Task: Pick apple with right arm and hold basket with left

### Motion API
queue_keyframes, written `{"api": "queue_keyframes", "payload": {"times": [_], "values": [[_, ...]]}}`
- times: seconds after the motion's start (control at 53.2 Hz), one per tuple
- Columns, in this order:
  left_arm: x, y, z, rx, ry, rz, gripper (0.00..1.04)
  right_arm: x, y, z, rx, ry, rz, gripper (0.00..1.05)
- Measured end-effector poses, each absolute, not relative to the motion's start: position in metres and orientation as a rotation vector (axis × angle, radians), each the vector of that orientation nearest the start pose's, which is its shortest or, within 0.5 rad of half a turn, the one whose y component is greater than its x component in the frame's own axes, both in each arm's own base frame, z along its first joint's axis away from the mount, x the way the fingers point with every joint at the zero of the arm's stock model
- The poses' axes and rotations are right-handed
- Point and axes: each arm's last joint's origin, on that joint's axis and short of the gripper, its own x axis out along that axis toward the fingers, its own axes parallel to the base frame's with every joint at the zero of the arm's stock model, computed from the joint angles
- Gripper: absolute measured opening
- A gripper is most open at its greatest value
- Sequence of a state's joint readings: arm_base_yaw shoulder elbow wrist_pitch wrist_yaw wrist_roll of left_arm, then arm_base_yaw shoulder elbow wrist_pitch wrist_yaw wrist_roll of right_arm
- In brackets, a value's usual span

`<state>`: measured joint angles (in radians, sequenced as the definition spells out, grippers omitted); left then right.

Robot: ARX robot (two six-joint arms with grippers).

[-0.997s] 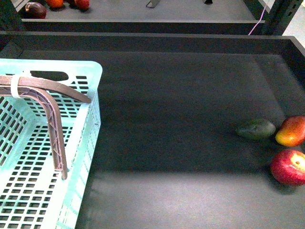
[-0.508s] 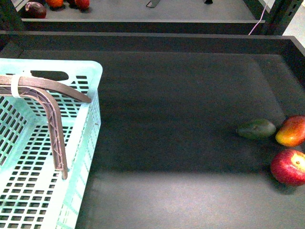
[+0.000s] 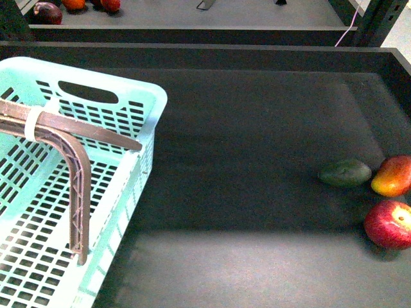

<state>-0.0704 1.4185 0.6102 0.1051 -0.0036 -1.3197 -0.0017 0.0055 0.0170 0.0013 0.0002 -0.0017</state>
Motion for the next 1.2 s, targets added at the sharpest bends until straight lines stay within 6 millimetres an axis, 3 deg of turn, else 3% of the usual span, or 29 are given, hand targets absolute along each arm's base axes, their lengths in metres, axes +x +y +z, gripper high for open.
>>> {"api": "queue_keyframes", "payload": {"times": [0.282,0.433,0.527,0.715,0.884,1.204], "values": [[0.272,-0.065,0.211,-1.177,0.67,0.249,0.18,0.097,0.0,0.169,-0.002,-0.013,-0.002,0.96],[0.273,-0.12,0.25,-1.138,0.705,0.068,0.17,0.097,0.0,0.169,-0.002,-0.013,-0.002,0.96],[0.27,-0.143,0.261,-1.12,0.721,-0.005,0.17,0.097,0.0,0.169,-0.002,-0.013,-0.002,0.96],[0.264,-0.176,0.268,-1.084,0.764,-0.103,0.17,0.097,0.0,0.169,-0.002,-0.013,-0.002,0.96],[0.257,-0.2,0.261,-1.032,0.815,-0.157,0.17,0.097,0.0,0.169,-0.002,-0.013,-0.002,0.96],[0.257,-0.203,0.262,-0.98,0.785,-0.215,0.17,0.097,0.0,0.169,-0.002,-0.013,-0.002,0.96]]}}
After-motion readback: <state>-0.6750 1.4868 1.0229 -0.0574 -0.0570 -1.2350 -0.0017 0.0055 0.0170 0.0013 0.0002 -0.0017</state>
